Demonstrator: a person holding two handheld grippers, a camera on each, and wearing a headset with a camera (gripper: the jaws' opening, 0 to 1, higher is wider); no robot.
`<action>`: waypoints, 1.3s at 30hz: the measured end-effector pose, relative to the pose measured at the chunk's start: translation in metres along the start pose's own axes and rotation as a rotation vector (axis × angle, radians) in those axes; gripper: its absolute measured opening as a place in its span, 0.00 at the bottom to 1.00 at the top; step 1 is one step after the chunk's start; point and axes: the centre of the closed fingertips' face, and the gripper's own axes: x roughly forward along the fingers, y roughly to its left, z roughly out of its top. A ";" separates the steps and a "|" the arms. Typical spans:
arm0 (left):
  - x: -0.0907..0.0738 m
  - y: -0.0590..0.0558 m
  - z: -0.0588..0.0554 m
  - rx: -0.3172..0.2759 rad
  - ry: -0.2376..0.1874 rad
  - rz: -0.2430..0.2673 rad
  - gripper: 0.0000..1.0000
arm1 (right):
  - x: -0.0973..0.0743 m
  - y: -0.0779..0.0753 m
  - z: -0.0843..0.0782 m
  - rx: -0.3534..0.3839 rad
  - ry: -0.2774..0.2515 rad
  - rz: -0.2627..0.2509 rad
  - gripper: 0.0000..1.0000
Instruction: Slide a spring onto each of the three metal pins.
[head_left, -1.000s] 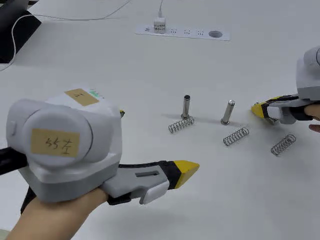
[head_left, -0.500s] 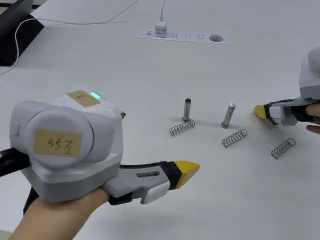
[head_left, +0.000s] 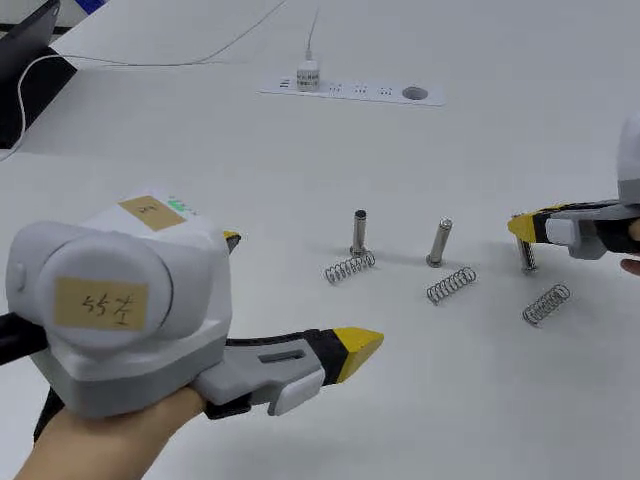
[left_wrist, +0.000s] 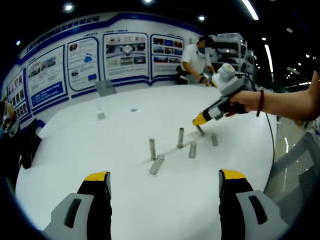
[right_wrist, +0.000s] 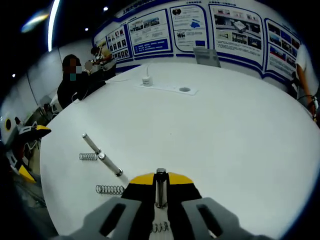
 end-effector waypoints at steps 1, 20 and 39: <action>0.000 0.000 0.000 -0.001 0.000 -0.001 0.91 | -0.001 0.000 0.000 -0.001 0.000 0.000 0.09; 0.001 -0.002 0.004 0.001 -0.018 -0.005 0.89 | -0.026 0.006 -0.012 0.008 0.012 -0.014 0.08; -0.001 0.004 0.006 0.021 -0.032 0.023 0.87 | -0.031 0.012 -0.016 -0.065 -0.015 -0.042 0.09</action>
